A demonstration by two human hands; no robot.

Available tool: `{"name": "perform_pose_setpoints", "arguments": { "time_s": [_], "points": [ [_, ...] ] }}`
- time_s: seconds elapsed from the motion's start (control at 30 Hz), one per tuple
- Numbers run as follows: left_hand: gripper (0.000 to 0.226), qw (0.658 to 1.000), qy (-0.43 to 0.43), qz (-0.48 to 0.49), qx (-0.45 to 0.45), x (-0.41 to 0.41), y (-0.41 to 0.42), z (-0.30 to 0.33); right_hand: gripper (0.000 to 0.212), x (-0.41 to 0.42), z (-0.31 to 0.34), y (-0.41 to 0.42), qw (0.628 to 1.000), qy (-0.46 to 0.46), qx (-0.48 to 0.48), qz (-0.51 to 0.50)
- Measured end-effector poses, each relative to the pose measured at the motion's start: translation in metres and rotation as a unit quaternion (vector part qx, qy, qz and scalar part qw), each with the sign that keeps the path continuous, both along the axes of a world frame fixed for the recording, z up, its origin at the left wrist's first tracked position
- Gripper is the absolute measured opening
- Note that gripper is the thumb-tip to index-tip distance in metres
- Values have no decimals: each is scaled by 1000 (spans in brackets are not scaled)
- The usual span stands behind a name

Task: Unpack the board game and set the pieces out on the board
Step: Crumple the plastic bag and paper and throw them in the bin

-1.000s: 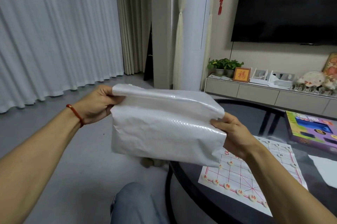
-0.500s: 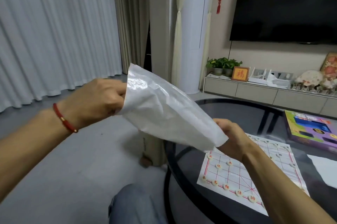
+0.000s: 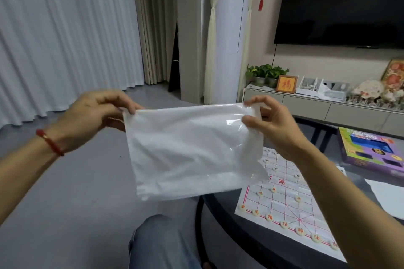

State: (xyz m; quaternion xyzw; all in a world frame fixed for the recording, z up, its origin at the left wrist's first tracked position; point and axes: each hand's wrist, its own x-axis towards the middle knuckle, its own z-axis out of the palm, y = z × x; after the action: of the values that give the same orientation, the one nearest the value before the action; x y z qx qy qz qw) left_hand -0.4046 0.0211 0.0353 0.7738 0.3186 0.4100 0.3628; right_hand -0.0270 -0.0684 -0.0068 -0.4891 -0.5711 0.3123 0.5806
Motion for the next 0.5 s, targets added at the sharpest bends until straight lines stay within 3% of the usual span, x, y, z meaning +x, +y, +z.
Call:
{"name": "perform_pose_setpoints", "arguments": {
  "time_s": [0.03, 0.1, 0.2, 0.23, 0.27, 0.37, 0.43, 0.5],
  "points": [
    [35, 999, -12, -1, -45, 1, 6, 8, 38, -4, 6, 0, 1000, -19, 12, -1],
    [14, 998, 54, 0, -18, 10, 14, 20, 37, -13, 18, 1, 998, -46, 32, 0],
    [72, 971, 232, -43, 42, 54, 7, 19, 40, -31, 31, 5, 996, -69, 48, 24],
    [79, 962, 263, -58, 44, 72, 2, 14, 41, -38, 34, 5, 995, -84, 53, 28],
    [75, 960, 268, -74, 36, 87, 0, 9, 43, -42, 36, 6, 993, -100, 58, 26],
    [36, 979, 186, -86, -26, 112, 1, 2, 48, -39, 35, 7, 986, -154, 58, -2],
    [24, 987, 141, -63, -47, 111, 5, 5, 55, -29, 30, 1, 970, -221, 62, -78],
    [23, 991, 117, -41, -56, 106, 6, 11, 47, -17, 21, -8, 954, -228, 90, -174]
  ]
}}
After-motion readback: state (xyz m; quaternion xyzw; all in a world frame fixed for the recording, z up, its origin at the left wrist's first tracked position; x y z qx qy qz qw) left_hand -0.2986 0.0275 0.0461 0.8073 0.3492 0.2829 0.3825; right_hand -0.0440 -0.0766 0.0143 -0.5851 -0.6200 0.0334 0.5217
